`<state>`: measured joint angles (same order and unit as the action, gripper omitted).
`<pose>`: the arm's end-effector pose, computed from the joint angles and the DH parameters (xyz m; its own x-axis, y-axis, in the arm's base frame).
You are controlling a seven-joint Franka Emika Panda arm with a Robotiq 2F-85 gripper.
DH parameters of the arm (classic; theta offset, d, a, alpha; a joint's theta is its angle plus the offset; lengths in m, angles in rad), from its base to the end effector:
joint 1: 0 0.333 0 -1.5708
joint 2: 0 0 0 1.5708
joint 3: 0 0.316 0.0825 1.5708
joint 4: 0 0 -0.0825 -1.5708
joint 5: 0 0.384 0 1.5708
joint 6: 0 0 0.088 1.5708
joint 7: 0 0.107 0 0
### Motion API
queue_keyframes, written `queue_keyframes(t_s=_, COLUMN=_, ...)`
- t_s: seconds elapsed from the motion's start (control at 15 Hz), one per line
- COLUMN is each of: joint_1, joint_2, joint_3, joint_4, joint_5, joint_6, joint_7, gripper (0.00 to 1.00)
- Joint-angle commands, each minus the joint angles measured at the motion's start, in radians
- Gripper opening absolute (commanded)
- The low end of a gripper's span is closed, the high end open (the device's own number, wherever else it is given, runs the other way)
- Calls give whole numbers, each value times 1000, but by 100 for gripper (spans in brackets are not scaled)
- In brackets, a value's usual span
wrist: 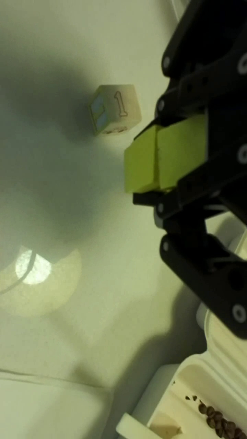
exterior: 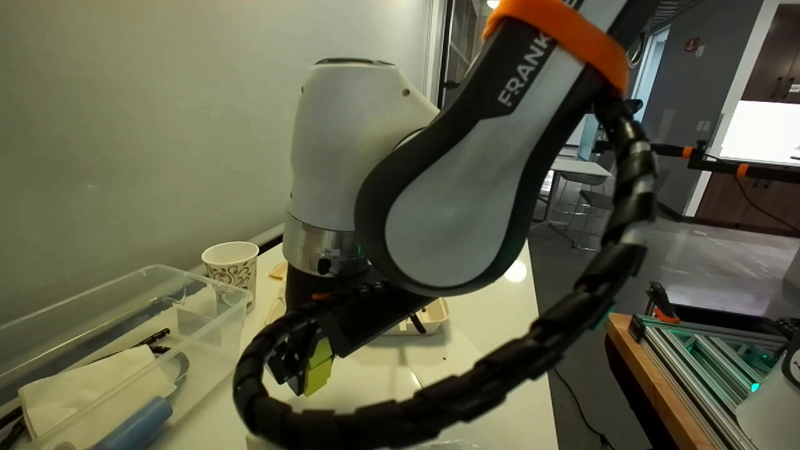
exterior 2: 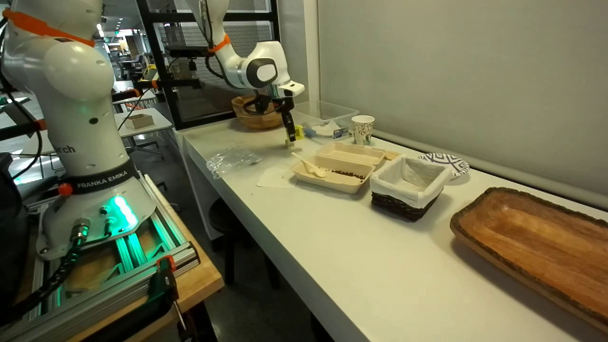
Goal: Pick up the yellow object from the counter and put it in the wooden bowl
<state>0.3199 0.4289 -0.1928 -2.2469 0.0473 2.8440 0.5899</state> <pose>0.5544 0.0667 0.1938 0.8693 -0.4607 0.1793 -0.4596 -0.8867 -0.0501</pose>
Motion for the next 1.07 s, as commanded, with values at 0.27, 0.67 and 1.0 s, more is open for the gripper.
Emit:
queue_keyframes(t_s=0.27, joint_1=28, joint_2=-110, joint_3=-79, joint_4=-69, joint_5=-164, joint_6=-24, joint_7=61, gripper=12)
queue_keyframes(t_s=0.67, joint_1=-88, joint_2=-148, joint_3=70, joint_4=-82, joint_5=-47, joint_6=-8, joint_7=-51, gripper=37)
queue_keyframes(t_s=1.0, joint_1=-111, joint_2=-165, joint_3=94, joint_4=-99, joint_5=-24, joint_6=3, joint_7=-75, gripper=12)
